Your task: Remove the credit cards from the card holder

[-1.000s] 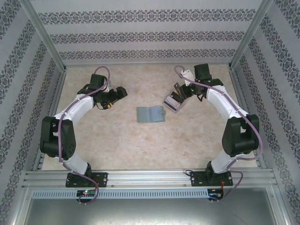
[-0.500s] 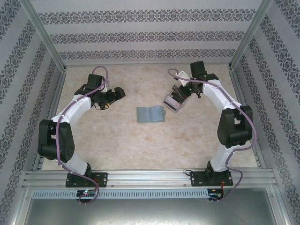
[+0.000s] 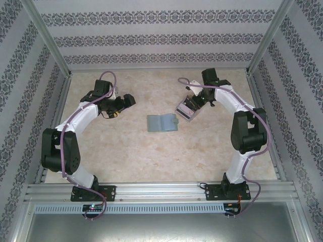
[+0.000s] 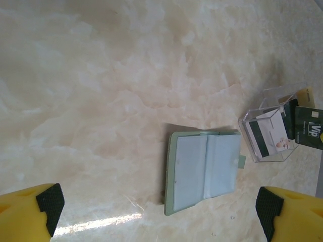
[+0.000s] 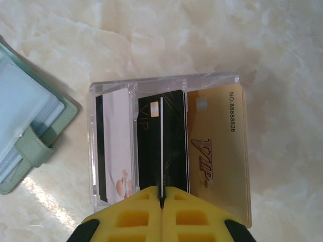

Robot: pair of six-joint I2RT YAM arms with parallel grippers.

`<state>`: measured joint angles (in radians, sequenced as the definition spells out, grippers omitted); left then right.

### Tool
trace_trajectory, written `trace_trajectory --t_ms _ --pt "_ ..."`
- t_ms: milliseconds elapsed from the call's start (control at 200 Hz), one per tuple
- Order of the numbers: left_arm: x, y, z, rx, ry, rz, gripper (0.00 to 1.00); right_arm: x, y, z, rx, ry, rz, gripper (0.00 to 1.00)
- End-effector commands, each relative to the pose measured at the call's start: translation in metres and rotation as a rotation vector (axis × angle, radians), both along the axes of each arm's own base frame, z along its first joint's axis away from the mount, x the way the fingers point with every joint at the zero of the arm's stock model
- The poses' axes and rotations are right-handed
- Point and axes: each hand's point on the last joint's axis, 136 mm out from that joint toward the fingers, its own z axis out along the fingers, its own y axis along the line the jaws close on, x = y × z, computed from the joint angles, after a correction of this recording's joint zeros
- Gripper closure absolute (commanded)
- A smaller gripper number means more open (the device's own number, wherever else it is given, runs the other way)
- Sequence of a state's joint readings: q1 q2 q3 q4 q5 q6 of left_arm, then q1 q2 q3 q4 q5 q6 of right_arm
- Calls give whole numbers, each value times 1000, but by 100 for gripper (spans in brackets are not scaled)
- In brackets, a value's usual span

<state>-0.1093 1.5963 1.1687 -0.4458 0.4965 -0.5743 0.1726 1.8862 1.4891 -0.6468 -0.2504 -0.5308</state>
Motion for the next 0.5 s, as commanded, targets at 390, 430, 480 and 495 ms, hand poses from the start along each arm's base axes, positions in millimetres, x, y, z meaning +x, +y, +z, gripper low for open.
trace_trajectory --t_ms 390,430,480,495 --pt "-8 6 -18 5 58 2 1 10 7 39 -1 -148 -71 70" --pt "-8 6 -19 6 58 5 0 8 9 45 15 -151 -89 69" --pt "-8 8 -18 11 52 10 1 7 10 51 33 -164 -132 64" --pt "-8 8 -17 13 50 12 1 6 11 53 40 -166 -149 63"
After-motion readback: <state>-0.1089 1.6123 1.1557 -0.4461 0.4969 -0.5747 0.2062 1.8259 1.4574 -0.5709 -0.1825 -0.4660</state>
